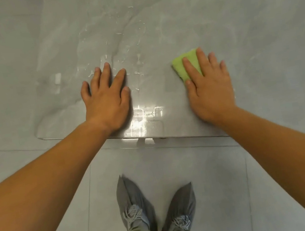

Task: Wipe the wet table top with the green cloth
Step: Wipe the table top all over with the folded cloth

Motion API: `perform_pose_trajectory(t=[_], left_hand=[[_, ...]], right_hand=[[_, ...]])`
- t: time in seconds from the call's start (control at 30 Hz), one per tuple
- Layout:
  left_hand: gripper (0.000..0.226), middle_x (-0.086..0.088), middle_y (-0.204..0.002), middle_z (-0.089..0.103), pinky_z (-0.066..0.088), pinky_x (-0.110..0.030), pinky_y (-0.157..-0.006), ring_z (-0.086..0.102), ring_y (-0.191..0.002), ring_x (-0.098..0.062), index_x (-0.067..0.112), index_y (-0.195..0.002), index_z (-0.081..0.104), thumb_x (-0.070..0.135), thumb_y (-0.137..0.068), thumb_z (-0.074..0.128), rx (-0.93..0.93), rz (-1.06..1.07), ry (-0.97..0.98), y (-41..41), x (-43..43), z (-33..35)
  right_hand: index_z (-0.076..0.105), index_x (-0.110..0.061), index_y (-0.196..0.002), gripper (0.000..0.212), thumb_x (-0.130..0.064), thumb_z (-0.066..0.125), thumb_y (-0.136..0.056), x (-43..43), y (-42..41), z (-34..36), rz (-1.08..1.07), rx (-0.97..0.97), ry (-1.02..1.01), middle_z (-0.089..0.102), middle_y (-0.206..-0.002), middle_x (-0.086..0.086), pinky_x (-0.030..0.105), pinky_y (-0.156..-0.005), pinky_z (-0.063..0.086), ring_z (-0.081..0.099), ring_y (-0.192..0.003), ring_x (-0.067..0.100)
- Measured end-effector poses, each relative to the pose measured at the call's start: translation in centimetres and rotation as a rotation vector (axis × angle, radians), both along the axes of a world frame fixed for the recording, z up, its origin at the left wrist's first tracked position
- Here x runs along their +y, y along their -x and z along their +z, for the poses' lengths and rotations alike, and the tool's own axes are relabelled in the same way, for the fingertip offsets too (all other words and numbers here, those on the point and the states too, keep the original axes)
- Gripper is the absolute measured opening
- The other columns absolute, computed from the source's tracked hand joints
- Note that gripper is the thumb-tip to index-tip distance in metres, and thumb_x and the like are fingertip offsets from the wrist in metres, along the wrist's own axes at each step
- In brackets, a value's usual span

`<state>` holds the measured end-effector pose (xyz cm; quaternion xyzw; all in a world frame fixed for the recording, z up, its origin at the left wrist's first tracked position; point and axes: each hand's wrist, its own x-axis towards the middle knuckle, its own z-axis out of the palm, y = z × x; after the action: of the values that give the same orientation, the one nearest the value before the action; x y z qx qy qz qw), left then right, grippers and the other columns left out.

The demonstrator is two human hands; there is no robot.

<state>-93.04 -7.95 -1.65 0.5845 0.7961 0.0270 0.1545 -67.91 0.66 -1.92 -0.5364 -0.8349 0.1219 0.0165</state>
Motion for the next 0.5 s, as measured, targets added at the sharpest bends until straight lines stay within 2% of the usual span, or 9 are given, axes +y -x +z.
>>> perform_pose_trajectory(t=[0.07, 0.17, 0.27, 0.33, 0.4, 0.5], left_hand=[[0.050, -0.004, -0.166, 0.014, 0.003, -0.053, -0.118, 0.006, -0.152, -0.027, 0.035, -0.151, 0.027, 0.042, -0.102, 0.023, -0.019, 0.002, -0.025, 0.2, 0.1, 0.3], [0.045, -0.003, -0.159, 0.029, 0.014, -0.050, -0.112, 0.022, -0.146, -0.029, 0.030, -0.146, 0.035, 0.036, -0.101, 0.030, -0.045, -0.008, -0.087, 1.0, 0.4, 1.0], [0.043, -0.006, -0.152, 0.038, 0.016, -0.050, -0.111, 0.029, -0.140, -0.031, 0.026, -0.143, 0.040, 0.032, -0.100, 0.036, 0.009, -0.085, -0.131, 2.4, 1.4, 1.2], [0.046, -0.008, -0.161, 0.025, 0.005, -0.053, -0.118, 0.013, -0.149, -0.032, 0.027, -0.147, 0.035, 0.034, -0.101, 0.035, 0.020, -0.075, -0.085, 3.8, 2.6, 0.9], [0.050, -0.007, -0.166, 0.010, -0.003, -0.054, -0.120, -0.001, -0.152, -0.033, 0.028, -0.152, 0.027, 0.037, -0.102, 0.032, 0.003, -0.054, -0.027, 5.0, 3.7, 0.4], [0.053, -0.007, -0.167, 0.009, -0.001, -0.053, -0.121, 0.000, -0.152, -0.033, 0.028, -0.154, 0.025, 0.040, -0.102, 0.031, 0.000, -0.061, -0.023, 5.8, 4.0, 0.1]], right_hand=[[0.025, -0.028, -0.156, 0.054, -0.034, 0.033, -0.103, -2.3, 2.1, -0.1, 0.040, -0.013, -0.019, 0.013, -0.166, 0.011, 0.056, -0.121, 0.011, 0.012, -0.151, 0.041], [0.028, -0.027, -0.155, 0.057, -0.033, 0.040, -0.099, -7.8, 4.2, -0.4, 0.355, 0.024, -0.026, 0.018, -0.165, 0.011, 0.059, -0.119, 0.015, 0.016, -0.150, 0.042], [0.027, -0.031, -0.155, 0.056, -0.036, 0.038, -0.100, -8.1, 5.0, -0.2, 0.476, 0.003, 0.000, 0.018, -0.165, 0.007, 0.057, -0.121, 0.014, 0.015, -0.151, 0.038], [0.027, -0.033, -0.155, 0.053, -0.038, 0.033, -0.103, -4.5, 6.7, -0.2, 0.412, -0.003, -0.030, 0.018, -0.166, 0.006, 0.055, -0.122, 0.012, 0.015, -0.151, 0.038], [0.023, -0.033, -0.156, 0.052, -0.039, 0.029, -0.105, -0.3, 8.9, -0.2, 0.202, 0.010, -0.007, 0.011, -0.167, 0.005, 0.052, -0.123, 0.006, 0.009, -0.152, 0.036], [0.022, -0.030, -0.157, 0.053, -0.038, 0.028, -0.105, 1.4, 11.2, -0.3, -0.021, 0.032, -0.002, 0.009, -0.167, 0.008, 0.052, -0.123, 0.006, 0.008, -0.152, 0.038]])
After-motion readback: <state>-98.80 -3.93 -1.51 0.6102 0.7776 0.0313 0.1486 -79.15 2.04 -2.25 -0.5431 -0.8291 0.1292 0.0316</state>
